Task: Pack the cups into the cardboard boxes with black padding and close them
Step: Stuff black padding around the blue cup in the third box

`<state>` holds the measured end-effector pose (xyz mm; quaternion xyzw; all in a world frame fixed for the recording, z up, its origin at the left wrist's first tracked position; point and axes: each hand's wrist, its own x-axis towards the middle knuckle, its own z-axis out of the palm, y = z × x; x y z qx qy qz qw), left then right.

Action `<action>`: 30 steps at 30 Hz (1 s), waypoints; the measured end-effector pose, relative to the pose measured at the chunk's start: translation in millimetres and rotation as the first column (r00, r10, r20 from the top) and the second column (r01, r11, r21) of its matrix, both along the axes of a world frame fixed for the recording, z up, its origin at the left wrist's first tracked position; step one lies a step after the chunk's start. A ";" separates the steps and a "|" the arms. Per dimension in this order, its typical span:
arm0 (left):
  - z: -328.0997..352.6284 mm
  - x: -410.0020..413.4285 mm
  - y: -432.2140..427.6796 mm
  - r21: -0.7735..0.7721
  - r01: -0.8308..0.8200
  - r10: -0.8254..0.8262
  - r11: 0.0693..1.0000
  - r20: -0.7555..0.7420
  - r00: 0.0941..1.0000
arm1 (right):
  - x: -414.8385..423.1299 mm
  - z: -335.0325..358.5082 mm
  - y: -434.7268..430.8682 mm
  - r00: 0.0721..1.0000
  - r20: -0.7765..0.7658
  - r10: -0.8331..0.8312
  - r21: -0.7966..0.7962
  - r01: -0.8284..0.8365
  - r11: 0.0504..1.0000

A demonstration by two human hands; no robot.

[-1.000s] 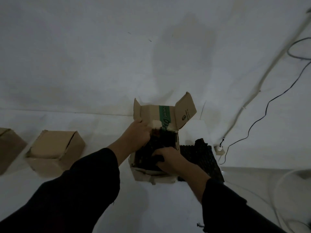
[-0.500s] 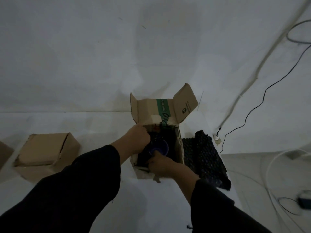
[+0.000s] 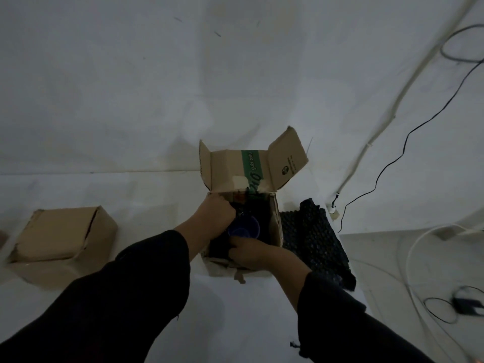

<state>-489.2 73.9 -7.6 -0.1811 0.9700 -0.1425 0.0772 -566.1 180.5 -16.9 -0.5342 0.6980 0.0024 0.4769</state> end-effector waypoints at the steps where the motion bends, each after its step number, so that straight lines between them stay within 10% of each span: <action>1: 2.7 -0.9 2.5 0.058 -0.008 0.011 0.998 -0.036 0.999 | -1.7 0.9 0.0 1.000 0.014 -0.005 -0.013 0.005 1.000; 30: -20.6 -7.5 -0.9 -0.039 -0.213 0.215 0.976 0.088 0.973 | -6.2 -1.0 3.4 0.995 0.022 0.099 -0.023 -0.099 0.995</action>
